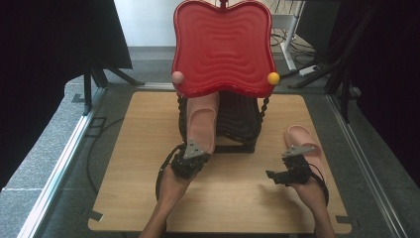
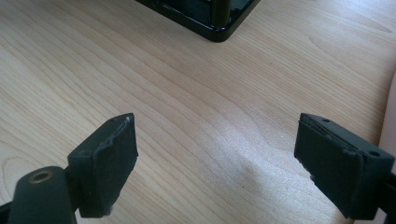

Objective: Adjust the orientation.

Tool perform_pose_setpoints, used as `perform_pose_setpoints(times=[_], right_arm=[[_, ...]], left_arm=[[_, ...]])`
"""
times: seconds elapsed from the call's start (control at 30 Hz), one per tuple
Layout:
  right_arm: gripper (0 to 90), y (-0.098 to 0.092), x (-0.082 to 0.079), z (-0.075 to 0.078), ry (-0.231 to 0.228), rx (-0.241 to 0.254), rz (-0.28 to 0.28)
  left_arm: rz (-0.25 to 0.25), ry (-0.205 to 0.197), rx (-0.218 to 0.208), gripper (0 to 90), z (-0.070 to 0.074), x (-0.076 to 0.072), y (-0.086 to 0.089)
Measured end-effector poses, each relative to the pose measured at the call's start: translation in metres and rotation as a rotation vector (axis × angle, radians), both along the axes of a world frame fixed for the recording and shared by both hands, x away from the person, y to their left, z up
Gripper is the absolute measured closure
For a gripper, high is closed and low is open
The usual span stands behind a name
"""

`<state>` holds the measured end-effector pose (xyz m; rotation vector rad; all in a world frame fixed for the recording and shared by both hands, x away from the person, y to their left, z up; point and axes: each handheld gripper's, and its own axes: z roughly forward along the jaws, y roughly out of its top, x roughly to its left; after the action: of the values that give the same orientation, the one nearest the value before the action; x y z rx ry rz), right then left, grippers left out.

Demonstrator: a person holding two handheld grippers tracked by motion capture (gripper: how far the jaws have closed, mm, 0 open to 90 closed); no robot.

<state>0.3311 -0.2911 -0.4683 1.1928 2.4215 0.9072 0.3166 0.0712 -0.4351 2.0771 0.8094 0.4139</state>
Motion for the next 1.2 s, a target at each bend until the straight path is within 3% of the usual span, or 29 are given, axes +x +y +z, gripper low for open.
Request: perform_pose_setpoints(times=[0.4,0.6,0.67,0.87,1.2], right_arm=[[13.7,0.0,0.0,0.0,0.002,-0.001,0.001],[13.6,-0.001,0.0,0.0,-0.002,-0.001,-0.001],[13.6,-0.001,0.0,0.0,-0.003,0.0,-0.001],[13.6,-0.002,0.001,0.0,0.0,0.001,-0.003],[13.6,-0.003,0.0,0.0,0.0,0.001,-0.005]], left_arm=[[-0.001,-0.012,-0.011,90.0,0.01,0.029,-0.001],[0.02,-0.037,-0.01,90.0,0.016,0.039,-0.002],[0.043,-0.044,0.013,90.0,0.018,0.045,-0.002],[0.062,-0.026,0.002,90.0,0.015,0.058,-0.001],[0.041,-0.022,-0.009,88.4,0.019,0.044,0.002]])
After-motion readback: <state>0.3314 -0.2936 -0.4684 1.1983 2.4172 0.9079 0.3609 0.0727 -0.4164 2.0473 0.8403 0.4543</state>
